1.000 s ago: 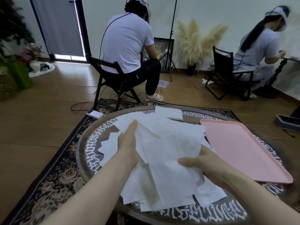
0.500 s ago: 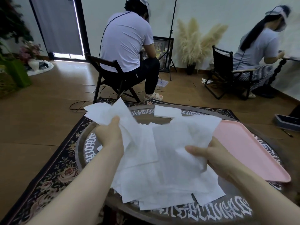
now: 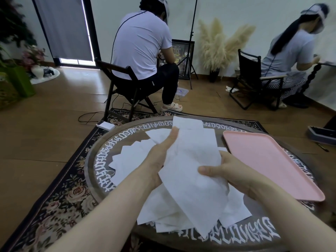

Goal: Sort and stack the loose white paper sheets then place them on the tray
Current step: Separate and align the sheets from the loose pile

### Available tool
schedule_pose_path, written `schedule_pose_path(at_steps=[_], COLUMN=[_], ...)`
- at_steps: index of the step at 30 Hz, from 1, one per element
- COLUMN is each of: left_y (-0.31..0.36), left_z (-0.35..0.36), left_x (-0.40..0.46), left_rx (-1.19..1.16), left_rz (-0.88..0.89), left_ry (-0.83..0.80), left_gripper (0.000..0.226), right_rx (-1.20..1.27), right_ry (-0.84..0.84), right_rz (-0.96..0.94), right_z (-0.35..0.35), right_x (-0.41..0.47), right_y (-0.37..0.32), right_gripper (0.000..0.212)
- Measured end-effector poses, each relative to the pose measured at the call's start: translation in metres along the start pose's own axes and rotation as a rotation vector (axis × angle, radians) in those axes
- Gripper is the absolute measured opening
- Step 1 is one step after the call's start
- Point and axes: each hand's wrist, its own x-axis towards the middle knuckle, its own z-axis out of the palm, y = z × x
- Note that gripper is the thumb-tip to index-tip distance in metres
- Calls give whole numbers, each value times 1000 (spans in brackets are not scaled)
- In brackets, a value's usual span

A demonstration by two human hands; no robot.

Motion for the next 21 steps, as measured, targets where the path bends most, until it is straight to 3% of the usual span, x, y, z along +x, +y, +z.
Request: schedule_pose_path(at_steps=[2,8,13,16,21], left_y=[-2,-5,-2,-1,-5], left_z=[0,-4,-1,-3,-2], left_x=[2,7,4,2,5], left_rx=[-13,-93,-90,-73,-85], left_rz=[-6,-32,-23,-48,-22], left_ry=[34,150,83,1,158], left_gripper=[61,33,49,65,33], right_rx=[-13,160,-4,4,198], right_ry=[-15,42,-13,-5,52], right_rz=[-24,-156,-30,-56,-183], right_z=[1,-2,-2,-2,-6], right_x=[-2,0,1,1,-1], right_y=[-1,-4,2,1,-4], right_gripper=[44,35,46,47,31])
